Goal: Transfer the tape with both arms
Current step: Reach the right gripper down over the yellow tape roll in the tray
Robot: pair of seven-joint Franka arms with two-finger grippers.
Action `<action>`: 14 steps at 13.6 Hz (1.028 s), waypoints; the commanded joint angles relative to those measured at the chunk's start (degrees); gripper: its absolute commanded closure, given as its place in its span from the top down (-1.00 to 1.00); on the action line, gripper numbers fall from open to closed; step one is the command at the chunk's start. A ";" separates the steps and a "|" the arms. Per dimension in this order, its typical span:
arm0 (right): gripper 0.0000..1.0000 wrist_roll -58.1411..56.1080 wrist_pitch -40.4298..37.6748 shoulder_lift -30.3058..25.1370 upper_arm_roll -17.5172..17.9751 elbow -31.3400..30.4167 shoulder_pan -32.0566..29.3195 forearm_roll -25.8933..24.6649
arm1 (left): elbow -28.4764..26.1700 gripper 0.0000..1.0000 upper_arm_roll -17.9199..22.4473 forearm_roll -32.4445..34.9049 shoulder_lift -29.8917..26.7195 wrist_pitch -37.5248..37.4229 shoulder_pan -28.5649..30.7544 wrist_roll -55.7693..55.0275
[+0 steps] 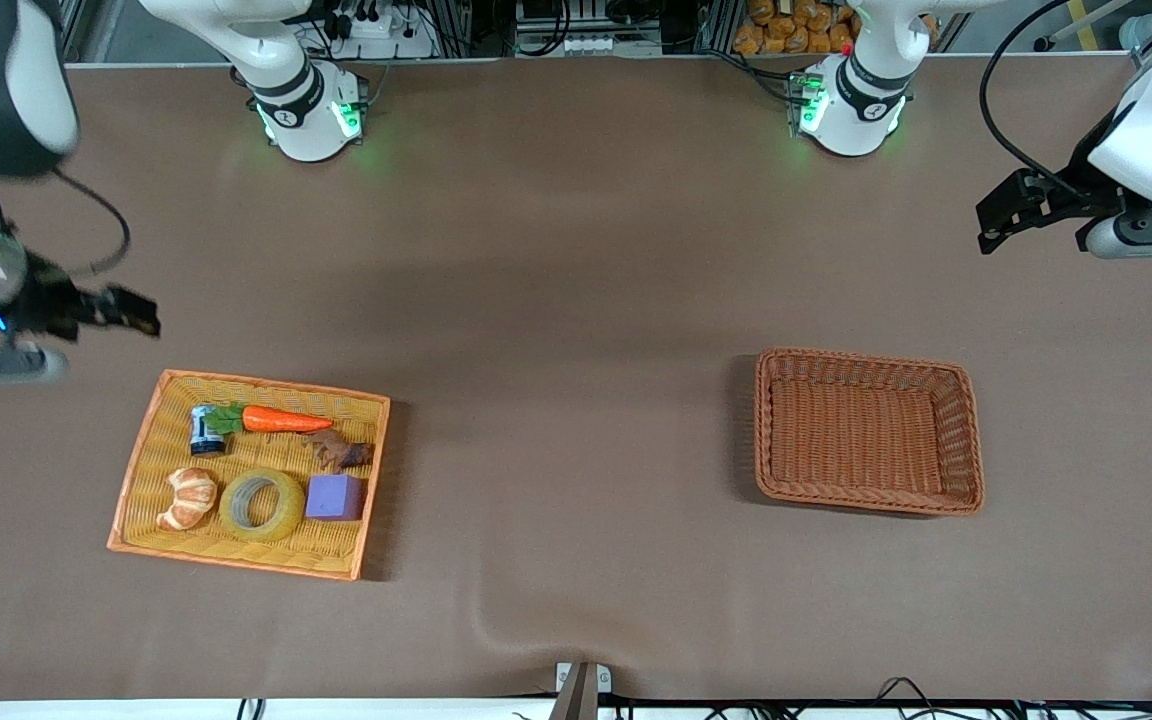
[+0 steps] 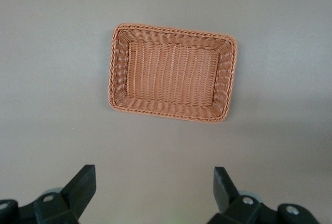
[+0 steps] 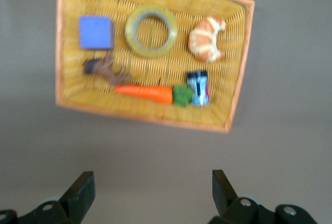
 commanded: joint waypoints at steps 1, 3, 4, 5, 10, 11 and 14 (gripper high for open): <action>1.00 -2.27 9.40 9.70 0.44 2.16 -1.51 0.53 | 0.17 1.00 -0.27 -1.46 -1.16 -1.65 0.49 0.77; 1.00 -4.73 15.93 13.75 0.35 2.16 -2.29 0.53 | 0.17 1.00 -0.27 -1.46 -1.16 -1.74 0.58 0.86; 1.00 -6.31 17.43 15.08 0.44 2.16 -2.82 0.53 | 0.08 1.00 -0.27 -1.46 -1.16 -1.83 0.49 0.86; 1.00 -6.93 18.49 16.57 0.44 2.16 -2.83 0.44 | 0.08 1.00 -0.27 -1.55 -1.16 -1.83 0.49 0.77; 1.00 -5.89 29.91 26.15 0.35 2.68 -2.48 0.09 | 0.17 1.00 -0.36 -1.55 -0.98 -1.83 0.14 0.68; 1.00 -4.75 31.41 26.42 0.35 2.60 -2.39 0.44 | 0.17 1.00 -0.27 -1.55 -0.98 -1.83 0.23 0.77; 1.00 0.87 31.77 27.66 0.44 2.51 -1.86 0.44 | 0.17 1.00 -0.36 -1.55 -0.98 -1.83 0.14 0.68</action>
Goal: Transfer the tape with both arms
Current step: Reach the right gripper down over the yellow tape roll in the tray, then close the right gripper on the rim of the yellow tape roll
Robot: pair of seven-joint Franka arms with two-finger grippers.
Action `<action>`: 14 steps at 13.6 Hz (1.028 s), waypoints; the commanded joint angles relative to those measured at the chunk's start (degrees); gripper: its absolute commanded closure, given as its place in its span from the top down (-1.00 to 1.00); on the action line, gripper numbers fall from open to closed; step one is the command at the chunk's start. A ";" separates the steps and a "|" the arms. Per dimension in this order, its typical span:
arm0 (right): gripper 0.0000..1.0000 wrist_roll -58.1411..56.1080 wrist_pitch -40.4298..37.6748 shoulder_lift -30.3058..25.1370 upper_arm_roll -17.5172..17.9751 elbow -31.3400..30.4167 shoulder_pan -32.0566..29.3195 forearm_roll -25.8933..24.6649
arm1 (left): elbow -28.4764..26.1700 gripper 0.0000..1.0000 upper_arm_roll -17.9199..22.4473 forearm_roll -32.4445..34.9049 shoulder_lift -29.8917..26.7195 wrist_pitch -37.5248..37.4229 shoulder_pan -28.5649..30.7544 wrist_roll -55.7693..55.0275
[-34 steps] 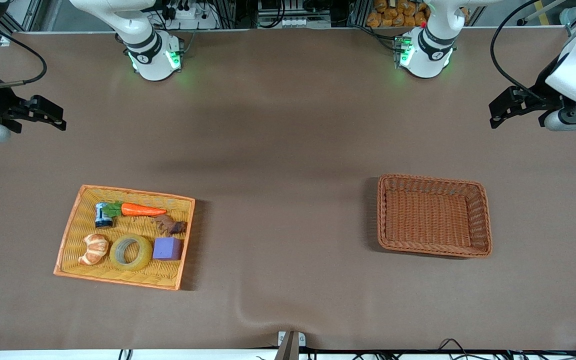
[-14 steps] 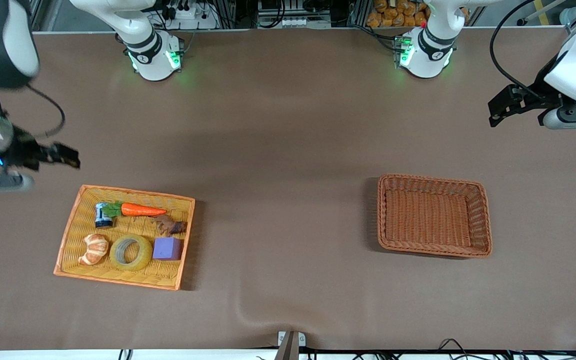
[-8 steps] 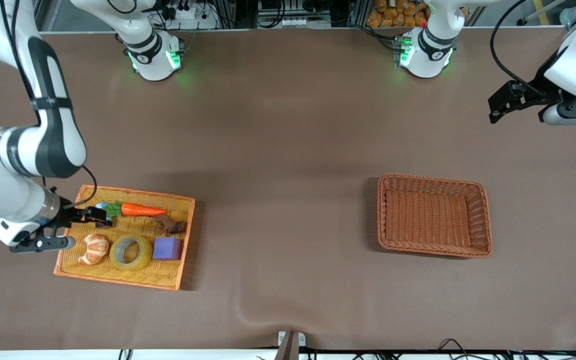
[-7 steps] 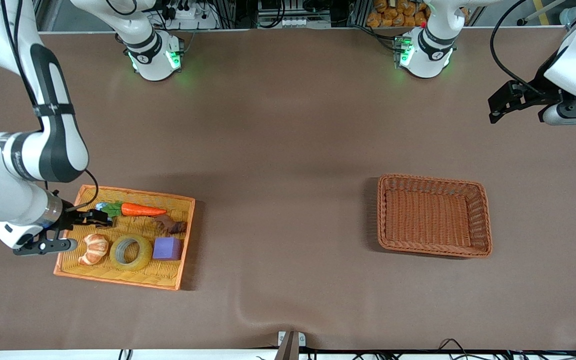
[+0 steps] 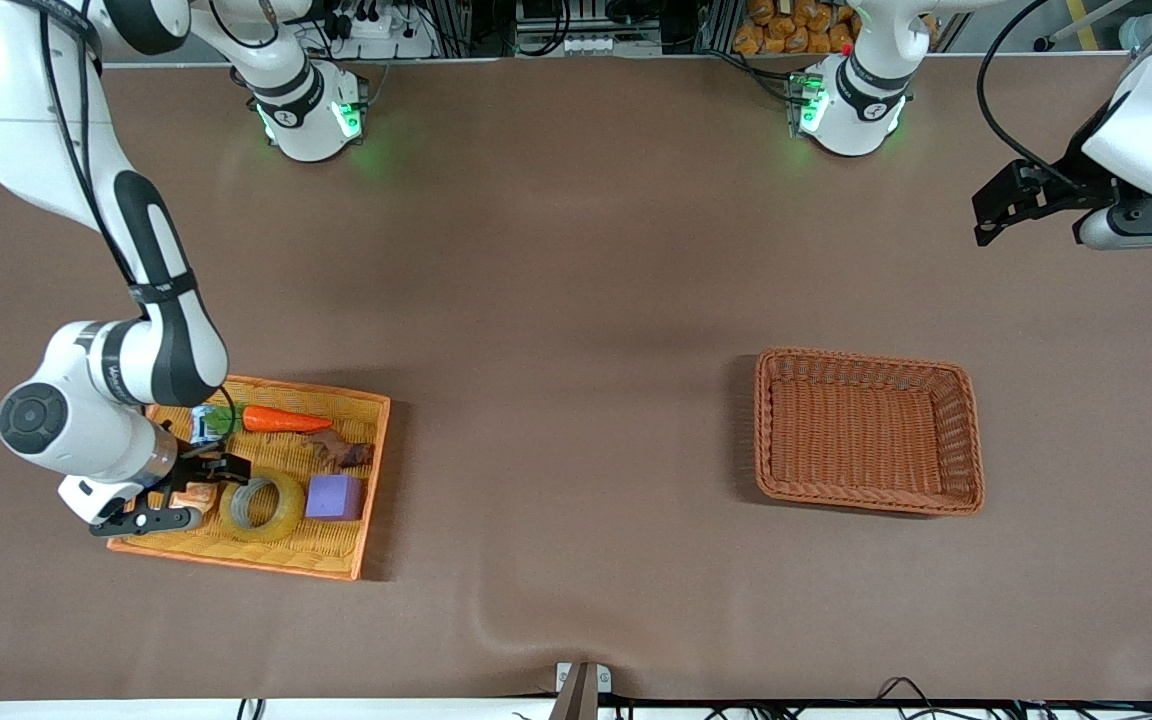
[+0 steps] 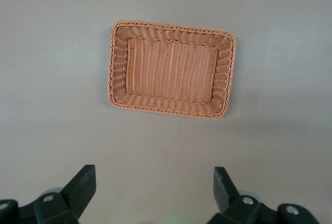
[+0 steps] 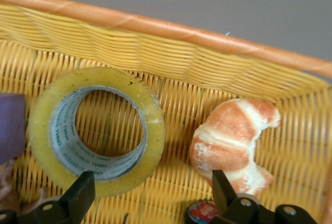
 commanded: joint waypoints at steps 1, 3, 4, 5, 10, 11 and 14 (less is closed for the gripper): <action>1.00 5.32 -0.45 0.90 0.36 1.64 0.19 0.45 | 0.07 1.00 -0.02 -1.55 -0.65 -0.92 0.24 0.60; 1.00 8.41 0.77 1.77 0.36 1.64 0.19 0.37 | -0.02 1.00 -0.11 -1.55 -0.65 -0.92 0.32 0.59; 1.00 9.46 1.91 2.30 0.36 1.46 0.27 0.45 | -0.19 1.00 -0.11 -1.55 -0.65 -1.01 0.32 0.68; 1.00 10.52 2.19 3.00 0.36 1.64 0.27 0.37 | -0.11 1.00 -0.11 -1.55 -0.65 -1.01 0.24 0.68; 0.84 13.69 2.36 4.06 0.36 1.64 1.42 0.36 | 0.16 1.00 -0.55 -1.63 -0.74 -0.92 0.23 0.68; 0.31 13.60 2.36 4.15 0.36 1.64 1.42 0.37 | 0.07 1.00 -0.55 -1.63 -0.74 -0.92 0.24 0.68; -1.00 13.17 2.36 4.06 0.36 1.64 1.33 0.10 | -0.19 1.00 -0.64 -1.63 -0.65 -0.92 0.15 0.42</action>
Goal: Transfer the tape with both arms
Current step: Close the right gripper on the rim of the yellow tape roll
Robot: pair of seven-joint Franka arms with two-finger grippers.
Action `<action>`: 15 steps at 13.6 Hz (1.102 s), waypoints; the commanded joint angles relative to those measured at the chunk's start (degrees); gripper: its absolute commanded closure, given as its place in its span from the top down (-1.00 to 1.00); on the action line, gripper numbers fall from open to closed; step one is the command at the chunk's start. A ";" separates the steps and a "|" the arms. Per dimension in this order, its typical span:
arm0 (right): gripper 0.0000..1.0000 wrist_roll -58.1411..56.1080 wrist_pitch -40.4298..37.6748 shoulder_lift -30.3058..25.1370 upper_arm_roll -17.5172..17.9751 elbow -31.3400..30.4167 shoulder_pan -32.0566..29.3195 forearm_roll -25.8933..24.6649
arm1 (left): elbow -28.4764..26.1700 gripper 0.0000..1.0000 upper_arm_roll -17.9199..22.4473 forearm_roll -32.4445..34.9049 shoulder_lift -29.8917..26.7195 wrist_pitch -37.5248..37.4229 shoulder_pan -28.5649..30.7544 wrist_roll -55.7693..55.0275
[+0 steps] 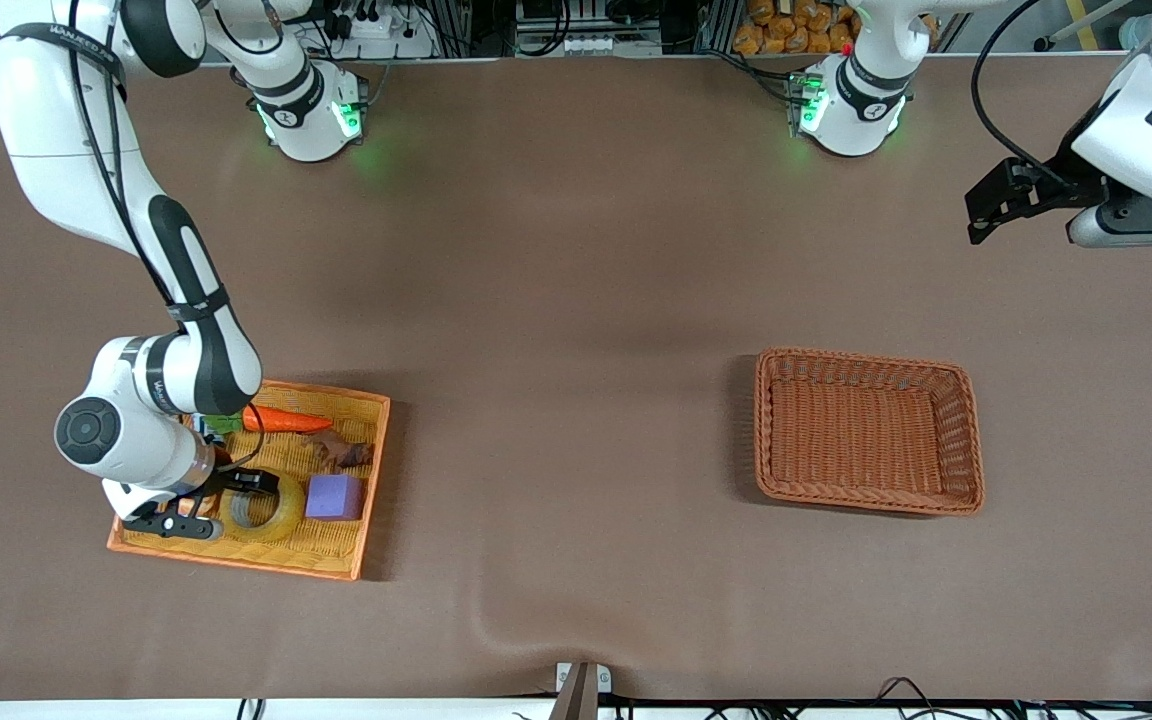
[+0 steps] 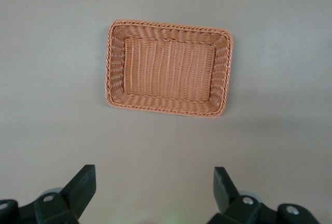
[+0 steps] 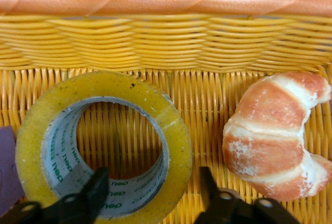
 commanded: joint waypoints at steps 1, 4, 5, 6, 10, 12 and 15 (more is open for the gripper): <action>-1.00 0.28 -0.33 0.84 0.06 1.36 -0.48 -0.18 | -0.18 1.00 -0.14 -1.55 -0.48 -0.79 0.32 0.42; -1.00 -1.55 -0.68 0.23 0.06 1.62 -0.75 -0.10 | -0.01 1.00 -0.14 -1.55 -0.21 -0.62 0.32 0.33; -1.00 -3.83 -0.94 -0.04 0.15 1.71 -1.44 0.25 | -0.01 1.00 -0.14 -1.55 -0.21 -0.62 0.23 0.33; -1.00 -6.29 -1.12 -0.30 0.32 1.80 -2.50 0.34 | -0.01 1.00 -0.14 -1.55 -0.04 -0.53 0.23 0.33; -1.00 -12.02 -10.23 -6.08 0.50 2.58 -4.26 0.43 | -0.18 1.00 -0.23 -1.55 0.14 -0.18 -0.03 0.24; -1.00 -11.85 -18.05 -8.21 0.59 5.64 -3.83 1.82 | -0.18 1.00 -0.23 -1.55 0.58 0.00 -0.03 0.24; -1.00 -8.53 -29.31 -8.91 0.50 10.31 -1.29 7.80 | -0.18 1.00 -0.49 -1.55 1.28 0.52 -1.00 -0.28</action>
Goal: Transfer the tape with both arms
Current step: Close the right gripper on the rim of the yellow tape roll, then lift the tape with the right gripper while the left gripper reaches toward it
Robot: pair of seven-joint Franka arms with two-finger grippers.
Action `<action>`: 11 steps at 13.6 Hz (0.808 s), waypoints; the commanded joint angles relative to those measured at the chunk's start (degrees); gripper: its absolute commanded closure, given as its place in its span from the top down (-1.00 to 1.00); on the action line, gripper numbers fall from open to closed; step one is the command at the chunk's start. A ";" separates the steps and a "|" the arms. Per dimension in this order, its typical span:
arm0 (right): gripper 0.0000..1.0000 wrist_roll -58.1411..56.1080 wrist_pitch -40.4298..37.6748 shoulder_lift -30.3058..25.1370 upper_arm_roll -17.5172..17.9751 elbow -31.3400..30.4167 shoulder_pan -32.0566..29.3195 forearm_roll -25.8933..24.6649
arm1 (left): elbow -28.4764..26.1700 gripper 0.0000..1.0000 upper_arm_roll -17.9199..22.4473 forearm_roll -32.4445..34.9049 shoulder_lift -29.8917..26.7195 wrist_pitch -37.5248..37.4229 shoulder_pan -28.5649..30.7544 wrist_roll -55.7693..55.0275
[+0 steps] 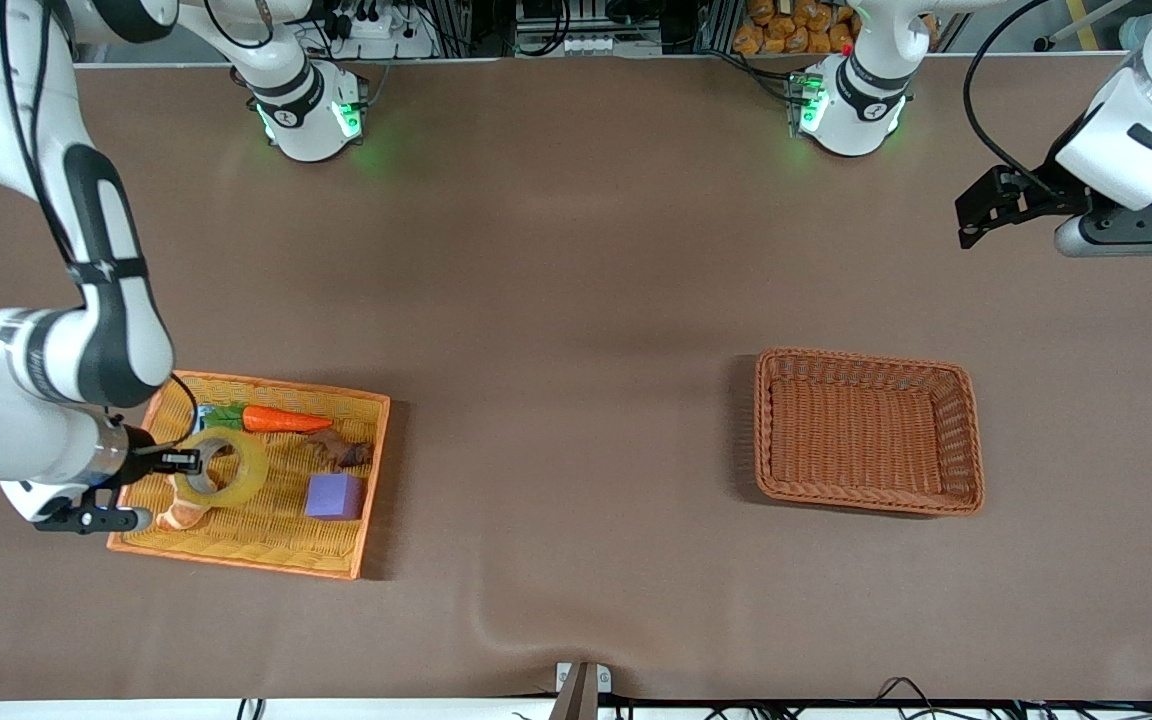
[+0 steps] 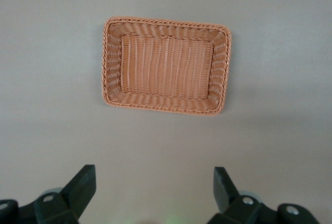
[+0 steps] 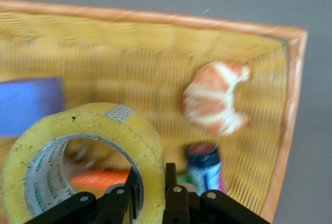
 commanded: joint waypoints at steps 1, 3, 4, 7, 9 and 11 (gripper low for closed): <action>-1.00 5.88 -6.95 -0.97 0.35 2.23 2.71 3.15 | 0.15 1.00 -0.19 -1.48 0.36 0.56 -0.68 -0.98; -1.00 13.35 -8.03 -1.85 0.96 2.23 6.48 3.24 | 0.06 1.00 -1.33 -1.48 0.62 0.65 -0.68 -1.60; -1.00 17.92 -8.03 -2.02 0.96 2.14 8.59 3.24 | 0.14 1.00 -1.51 -1.48 0.80 0.65 -0.68 -2.30; -1.00 31.98 -8.73 -2.11 0.96 1.97 15.62 3.50 | 0.15 1.00 -2.74 -1.48 0.97 1.36 -0.77 -4.49; -1.00 41.47 -8.38 -1.94 0.96 1.62 20.54 3.77 | 0.23 1.00 -3.88 -1.48 1.94 1.88 -0.69 -4.68; -1.00 50.35 -7.51 -1.41 0.96 1.53 25.64 3.77 | 0.32 1.00 -4.32 -1.48 2.90 3.02 -0.86 -4.76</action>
